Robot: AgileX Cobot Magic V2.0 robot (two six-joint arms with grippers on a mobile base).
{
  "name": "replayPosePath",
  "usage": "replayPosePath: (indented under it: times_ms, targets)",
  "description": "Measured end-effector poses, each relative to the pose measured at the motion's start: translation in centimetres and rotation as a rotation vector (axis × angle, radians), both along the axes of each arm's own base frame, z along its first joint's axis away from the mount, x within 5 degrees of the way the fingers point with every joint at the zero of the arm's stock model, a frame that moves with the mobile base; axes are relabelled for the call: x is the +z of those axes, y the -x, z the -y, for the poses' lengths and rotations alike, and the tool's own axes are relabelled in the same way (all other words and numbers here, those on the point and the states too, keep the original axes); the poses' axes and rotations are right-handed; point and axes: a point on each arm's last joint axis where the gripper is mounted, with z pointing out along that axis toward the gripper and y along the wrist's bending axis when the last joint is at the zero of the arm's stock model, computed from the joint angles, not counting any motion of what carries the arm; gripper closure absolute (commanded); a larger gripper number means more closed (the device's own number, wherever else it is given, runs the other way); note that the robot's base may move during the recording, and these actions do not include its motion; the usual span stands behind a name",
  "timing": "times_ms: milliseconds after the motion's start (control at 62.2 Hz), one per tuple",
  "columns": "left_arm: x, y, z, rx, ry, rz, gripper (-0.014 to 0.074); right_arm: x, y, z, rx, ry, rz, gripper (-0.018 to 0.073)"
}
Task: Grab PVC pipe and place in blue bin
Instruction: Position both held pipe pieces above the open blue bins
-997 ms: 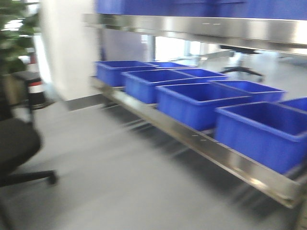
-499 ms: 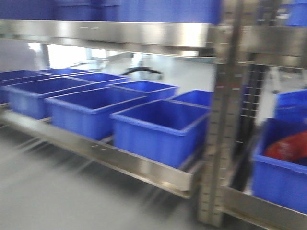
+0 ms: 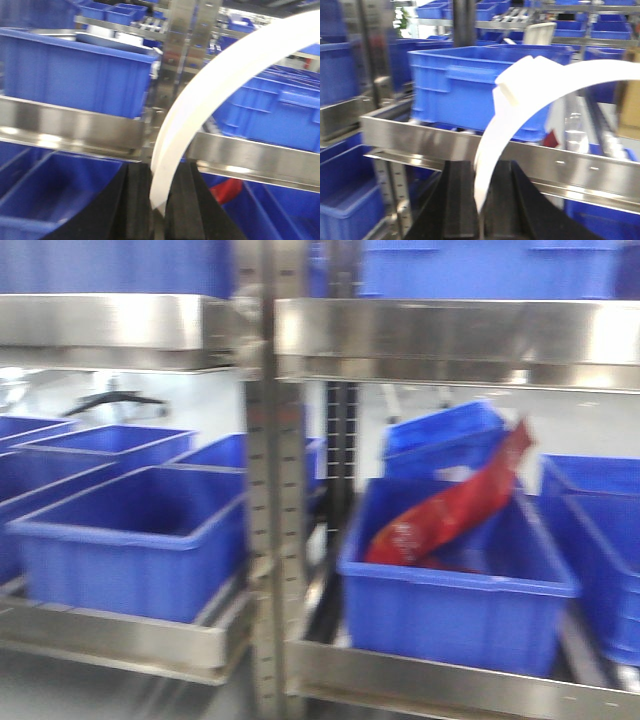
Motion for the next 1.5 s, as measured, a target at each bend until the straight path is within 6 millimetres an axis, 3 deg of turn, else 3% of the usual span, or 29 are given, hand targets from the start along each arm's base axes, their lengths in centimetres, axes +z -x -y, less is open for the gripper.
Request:
replayPosePath:
  times_ms: [1496]
  targets:
    - [0.00,0.00,0.00,0.000,0.000,0.000,0.0707,0.02,0.00,0.00,0.000,0.000,0.002,0.0727]
